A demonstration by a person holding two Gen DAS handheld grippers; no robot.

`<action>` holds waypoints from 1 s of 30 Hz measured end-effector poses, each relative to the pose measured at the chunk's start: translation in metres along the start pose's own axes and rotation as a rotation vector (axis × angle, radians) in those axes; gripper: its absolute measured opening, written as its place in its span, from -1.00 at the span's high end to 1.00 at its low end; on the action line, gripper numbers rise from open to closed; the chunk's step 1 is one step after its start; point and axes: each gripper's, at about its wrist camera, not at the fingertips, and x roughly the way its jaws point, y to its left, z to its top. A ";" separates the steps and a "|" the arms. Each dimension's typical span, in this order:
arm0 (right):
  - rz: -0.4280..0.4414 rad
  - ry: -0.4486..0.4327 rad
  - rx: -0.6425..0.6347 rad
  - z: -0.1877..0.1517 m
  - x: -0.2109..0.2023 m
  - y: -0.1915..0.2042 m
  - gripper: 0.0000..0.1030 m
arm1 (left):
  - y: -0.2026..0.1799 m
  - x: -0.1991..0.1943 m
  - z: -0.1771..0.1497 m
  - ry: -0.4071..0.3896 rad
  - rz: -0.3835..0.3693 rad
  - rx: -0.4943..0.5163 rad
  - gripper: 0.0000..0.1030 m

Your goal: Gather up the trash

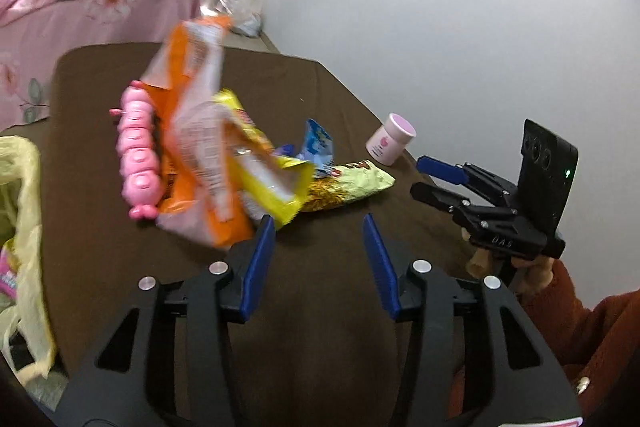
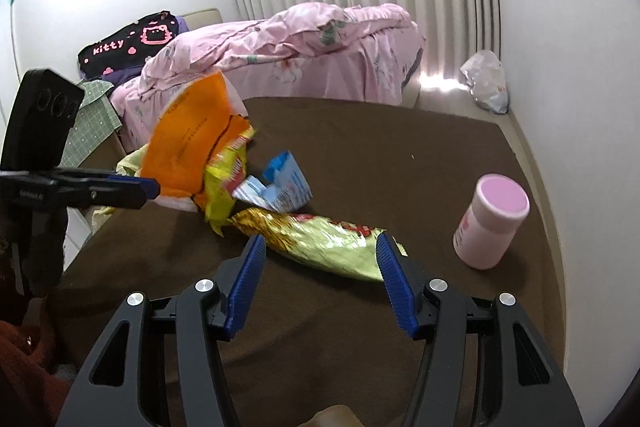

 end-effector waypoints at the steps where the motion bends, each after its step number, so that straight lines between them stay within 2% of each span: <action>1: 0.012 0.006 -0.005 0.006 0.003 0.005 -0.06 | 0.001 -0.006 -0.002 -0.018 0.009 -0.003 0.15; 6: 0.075 0.039 -0.067 0.026 0.038 0.025 -0.06 | 0.006 -0.033 -0.010 -0.108 0.051 -0.024 0.06; 8: 0.063 0.056 -0.087 0.033 0.058 0.030 -0.05 | 0.007 -0.042 -0.013 -0.138 0.084 -0.021 -0.02; 11: 0.045 0.067 -0.088 0.040 0.080 0.030 -0.02 | 0.010 -0.048 -0.014 -0.165 0.105 -0.019 -0.04; 14: 0.088 0.094 -0.039 0.046 0.097 0.025 0.13 | 0.023 -0.048 -0.017 -0.174 0.127 -0.058 -0.05; 16: 0.111 0.101 -0.010 0.048 0.101 0.022 0.51 | 0.032 -0.045 -0.018 -0.175 0.135 -0.101 -0.05; 21: 0.084 0.052 -0.004 0.044 0.078 0.021 0.72 | 0.047 -0.031 -0.023 -0.169 0.136 -0.171 -0.08; 25: 0.087 0.032 0.040 0.032 0.045 0.011 0.74 | 0.048 -0.015 -0.023 -0.135 0.124 -0.186 -0.09; 28: 0.023 0.029 -0.017 0.015 0.017 0.014 0.74 | 0.040 -0.006 -0.024 -0.111 0.122 -0.167 -0.09; 30: 0.021 0.043 -0.031 0.003 0.004 0.012 0.74 | 0.034 -0.003 -0.025 -0.098 0.120 -0.150 -0.09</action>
